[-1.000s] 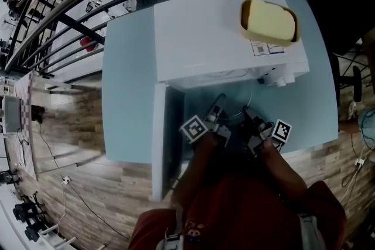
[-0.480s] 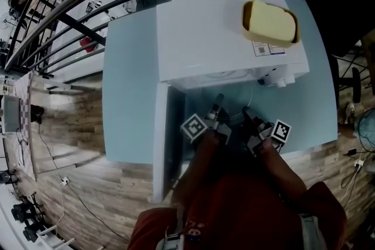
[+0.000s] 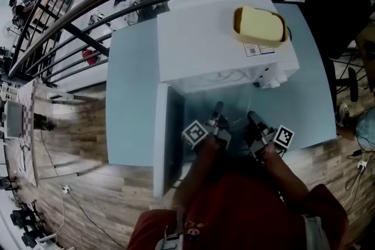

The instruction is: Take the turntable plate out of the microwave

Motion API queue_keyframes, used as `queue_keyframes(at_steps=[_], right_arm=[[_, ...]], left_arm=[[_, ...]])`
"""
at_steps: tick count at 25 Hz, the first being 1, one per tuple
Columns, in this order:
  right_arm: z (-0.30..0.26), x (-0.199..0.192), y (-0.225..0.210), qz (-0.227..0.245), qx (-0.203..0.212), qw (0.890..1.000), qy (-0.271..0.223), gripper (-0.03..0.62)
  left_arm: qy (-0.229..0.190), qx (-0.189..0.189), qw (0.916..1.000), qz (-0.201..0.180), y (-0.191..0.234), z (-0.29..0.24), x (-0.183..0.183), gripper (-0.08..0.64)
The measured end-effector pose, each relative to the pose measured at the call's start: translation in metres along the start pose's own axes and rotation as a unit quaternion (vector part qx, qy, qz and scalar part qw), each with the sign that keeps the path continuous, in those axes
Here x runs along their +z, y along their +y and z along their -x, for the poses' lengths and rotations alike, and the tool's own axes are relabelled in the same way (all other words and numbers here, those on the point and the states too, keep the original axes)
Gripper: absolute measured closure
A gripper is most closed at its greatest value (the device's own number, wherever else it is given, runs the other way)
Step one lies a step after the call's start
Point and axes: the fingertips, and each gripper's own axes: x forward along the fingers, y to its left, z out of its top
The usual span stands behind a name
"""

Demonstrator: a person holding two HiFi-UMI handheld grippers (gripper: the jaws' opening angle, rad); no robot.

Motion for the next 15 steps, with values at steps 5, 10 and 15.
queue_keyframes(at_steps=[5, 10, 15], right_arm=[[0.028, -0.010, 0.005, 0.022, -0.003, 1.000, 0.001, 0.489], [0.063, -0.016, 0.007, 0.050, -0.012, 0.999, -0.002, 0.489], [0.090, -0.018, 0.012, 0.057, -0.016, 0.998, -0.004, 0.489]], left_arm=[[-0.011, 0.005, 0.9999, -0.008, -0.006, 0.024, -0.012, 0.529], [-0.026, 0.010, 0.9996, -0.008, -0.016, 0.050, -0.026, 0.529], [-0.027, 0.013, 0.9994, -0.019, -0.025, 0.072, -0.045, 0.529]])
